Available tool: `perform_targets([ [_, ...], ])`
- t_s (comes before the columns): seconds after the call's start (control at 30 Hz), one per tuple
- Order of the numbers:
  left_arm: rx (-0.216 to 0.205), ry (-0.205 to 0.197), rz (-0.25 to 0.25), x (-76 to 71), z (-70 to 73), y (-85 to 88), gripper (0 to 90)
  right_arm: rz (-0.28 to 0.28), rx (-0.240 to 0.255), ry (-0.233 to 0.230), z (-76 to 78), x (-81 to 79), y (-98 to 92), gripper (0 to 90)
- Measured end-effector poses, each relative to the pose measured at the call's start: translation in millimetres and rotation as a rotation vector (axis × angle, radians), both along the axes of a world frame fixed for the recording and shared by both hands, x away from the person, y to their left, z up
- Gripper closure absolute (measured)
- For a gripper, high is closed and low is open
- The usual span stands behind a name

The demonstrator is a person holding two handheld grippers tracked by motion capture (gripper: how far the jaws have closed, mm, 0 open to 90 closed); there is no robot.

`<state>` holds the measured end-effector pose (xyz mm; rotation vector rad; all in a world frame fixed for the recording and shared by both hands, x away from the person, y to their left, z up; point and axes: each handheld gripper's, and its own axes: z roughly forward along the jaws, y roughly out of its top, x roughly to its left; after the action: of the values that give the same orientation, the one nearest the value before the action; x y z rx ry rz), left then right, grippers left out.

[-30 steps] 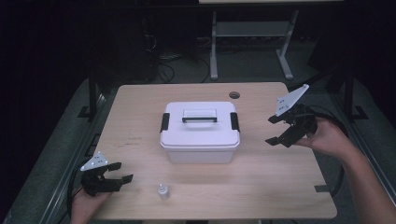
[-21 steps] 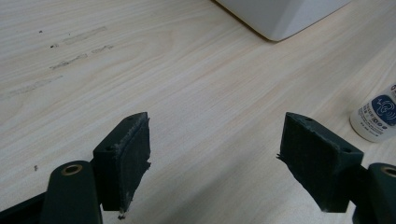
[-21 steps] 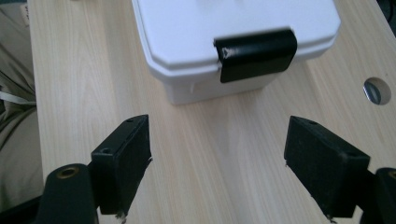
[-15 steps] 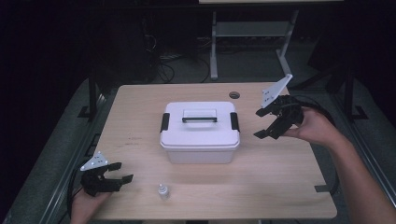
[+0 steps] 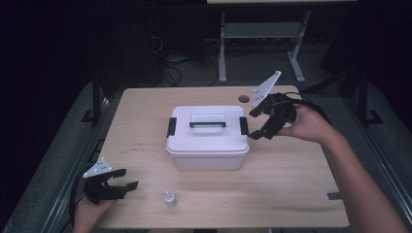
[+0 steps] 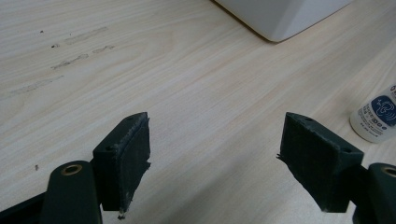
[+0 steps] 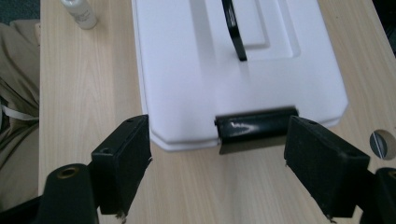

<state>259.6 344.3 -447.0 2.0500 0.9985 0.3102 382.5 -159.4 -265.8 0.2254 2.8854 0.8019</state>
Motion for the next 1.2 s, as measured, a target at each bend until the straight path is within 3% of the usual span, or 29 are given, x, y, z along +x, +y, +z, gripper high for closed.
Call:
perform_targets([
  [0.57, 0.011, 0.001, -0.013, 0.6, -0.5, -3.6, 24.2, 0.051, -0.010, -0.017, 9.1, 13.6, 39.9, 22.9],
  [1.2, 0.007, 0.006, -0.017, -0.1, -1.5, -3.2, 24.3, 0.104, -0.024, -0.021, 3.9, 27.6, 82.2, 26.8],
])
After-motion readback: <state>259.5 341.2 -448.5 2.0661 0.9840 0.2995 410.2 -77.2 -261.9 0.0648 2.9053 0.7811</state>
